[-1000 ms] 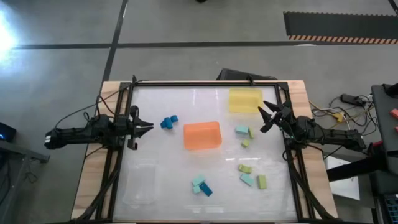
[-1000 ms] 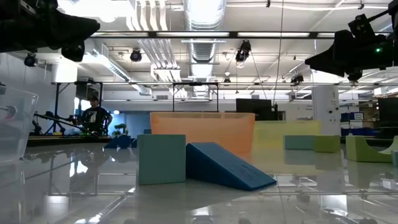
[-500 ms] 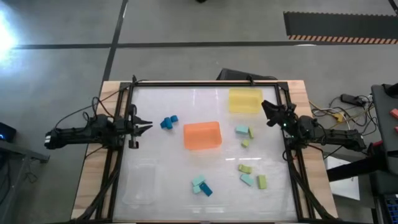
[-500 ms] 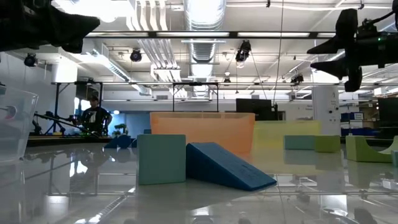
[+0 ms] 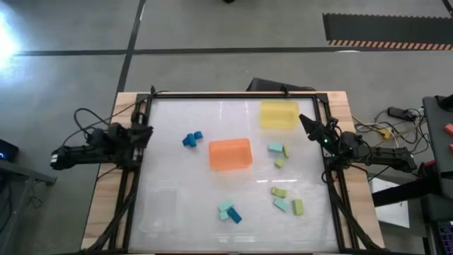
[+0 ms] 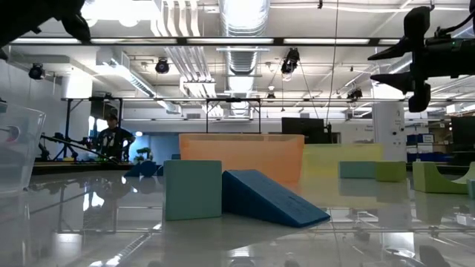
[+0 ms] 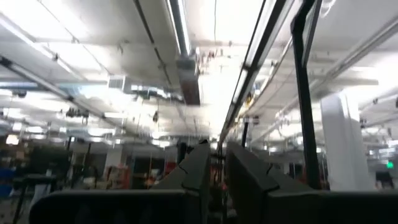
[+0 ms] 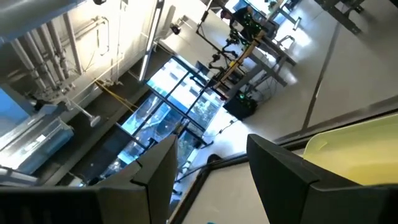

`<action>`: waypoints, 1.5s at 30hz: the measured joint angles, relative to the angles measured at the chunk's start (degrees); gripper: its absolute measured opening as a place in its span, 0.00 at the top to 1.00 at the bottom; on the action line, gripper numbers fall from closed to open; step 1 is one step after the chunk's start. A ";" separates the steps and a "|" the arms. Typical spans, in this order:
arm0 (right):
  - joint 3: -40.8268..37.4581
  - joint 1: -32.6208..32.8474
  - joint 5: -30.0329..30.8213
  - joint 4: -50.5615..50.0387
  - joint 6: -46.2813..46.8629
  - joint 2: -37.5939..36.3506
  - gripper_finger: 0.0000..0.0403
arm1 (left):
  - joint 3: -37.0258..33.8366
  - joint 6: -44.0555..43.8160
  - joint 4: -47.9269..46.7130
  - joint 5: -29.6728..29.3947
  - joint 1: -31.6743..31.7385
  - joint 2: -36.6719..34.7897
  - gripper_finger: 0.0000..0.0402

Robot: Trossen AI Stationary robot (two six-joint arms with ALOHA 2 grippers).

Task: Sort & place blocks by color
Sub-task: Put the blue block into the transparent bin

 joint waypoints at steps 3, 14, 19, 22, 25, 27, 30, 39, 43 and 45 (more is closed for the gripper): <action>-0.01 0.00 0.14 1.73 -0.06 -0.02 0.54 | 0.00 0.00 2.09 -0.01 0.00 -0.04 0.91; 1.49 0.00 0.33 4.95 -0.08 0.02 0.54 | 0.00 -8.78 12.85 -0.03 0.00 0.22 0.91; 4.84 0.00 0.57 5.03 -2.55 0.15 0.54 | 0.14 -11.44 15.71 -5.66 -0.02 0.33 0.91; 7.77 0.00 0.55 5.19 -6.98 0.46 0.54 | 1.17 -15.20 15.69 -13.86 0.00 1.82 0.91; 10.65 0.00 0.55 5.09 -12.10 1.01 0.54 | 2.82 -17.01 15.56 -19.87 -0.01 4.80 0.91; 12.51 0.00 0.57 5.05 -15.07 1.30 0.54 | 4.09 -17.65 15.54 -22.62 0.00 7.24 0.91; 15.15 0.00 0.56 5.08 -18.88 2.09 0.54 | 6.29 -19.50 14.76 -25.74 -0.01 11.33 0.91; 22.01 0.00 0.57 4.94 -27.20 6.62 0.54 | 13.49 -24.39 7.12 -37.13 0.00 23.26 0.91; 24.31 0.00 0.56 4.98 -30.00 9.60 0.54 | 17.48 -36.31 -7.03 -40.04 -0.02 26.71 0.91; 25.14 0.00 0.56 4.90 -30.71 11.10 0.54 | 19.84 -43.00 -14.59 -41.68 0.00 27.82 0.91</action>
